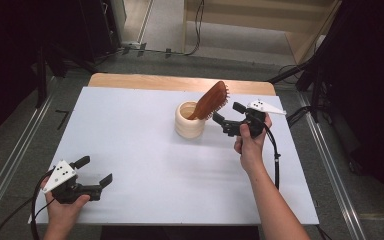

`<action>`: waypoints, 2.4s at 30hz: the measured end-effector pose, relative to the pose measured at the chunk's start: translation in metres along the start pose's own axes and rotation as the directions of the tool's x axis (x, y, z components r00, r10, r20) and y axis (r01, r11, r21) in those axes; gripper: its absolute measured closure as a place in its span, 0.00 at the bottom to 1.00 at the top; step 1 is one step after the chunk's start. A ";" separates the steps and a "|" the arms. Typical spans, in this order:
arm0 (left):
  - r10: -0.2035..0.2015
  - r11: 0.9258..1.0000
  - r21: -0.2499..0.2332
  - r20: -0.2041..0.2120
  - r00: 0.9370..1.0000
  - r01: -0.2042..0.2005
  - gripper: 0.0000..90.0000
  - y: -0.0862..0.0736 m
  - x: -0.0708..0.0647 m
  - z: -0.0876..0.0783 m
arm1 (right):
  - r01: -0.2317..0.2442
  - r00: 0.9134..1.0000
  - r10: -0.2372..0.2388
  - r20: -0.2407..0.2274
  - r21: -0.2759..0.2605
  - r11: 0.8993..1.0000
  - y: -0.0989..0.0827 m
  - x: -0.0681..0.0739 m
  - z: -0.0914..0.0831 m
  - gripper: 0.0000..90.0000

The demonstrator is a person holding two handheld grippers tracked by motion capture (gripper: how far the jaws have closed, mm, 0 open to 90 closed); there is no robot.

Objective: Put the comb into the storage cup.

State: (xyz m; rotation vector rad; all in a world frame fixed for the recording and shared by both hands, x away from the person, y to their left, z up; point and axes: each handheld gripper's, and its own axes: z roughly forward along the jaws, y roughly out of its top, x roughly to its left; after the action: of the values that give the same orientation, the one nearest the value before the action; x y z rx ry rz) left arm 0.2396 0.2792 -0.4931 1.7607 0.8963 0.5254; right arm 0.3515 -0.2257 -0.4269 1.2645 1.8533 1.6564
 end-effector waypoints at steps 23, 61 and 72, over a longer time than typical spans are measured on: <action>0.003 1.000 0.002 -0.001 1.000 -0.003 0.00 0.000 0.000 0.000 | 0.096 0.995 -0.096 0.013 0.000 0.995 -0.019 0.002 -0.043 0.00; -0.002 1.000 0.001 -0.006 1.000 0.002 0.00 0.000 0.000 0.000 | 0.178 0.982 -0.179 0.068 0.010 0.984 -0.053 -0.004 -0.108 0.00; -0.003 1.000 0.000 -0.006 1.000 0.003 0.00 0.000 0.000 0.000 | 0.189 0.979 -0.190 0.072 0.020 0.982 -0.063 -0.007 -0.127 0.00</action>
State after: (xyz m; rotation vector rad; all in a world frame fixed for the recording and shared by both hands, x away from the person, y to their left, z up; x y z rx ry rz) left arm 0.2394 0.2797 -0.4930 1.7587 0.9026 0.5292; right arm 0.2361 -0.3028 -0.4548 1.0998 1.8790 1.4804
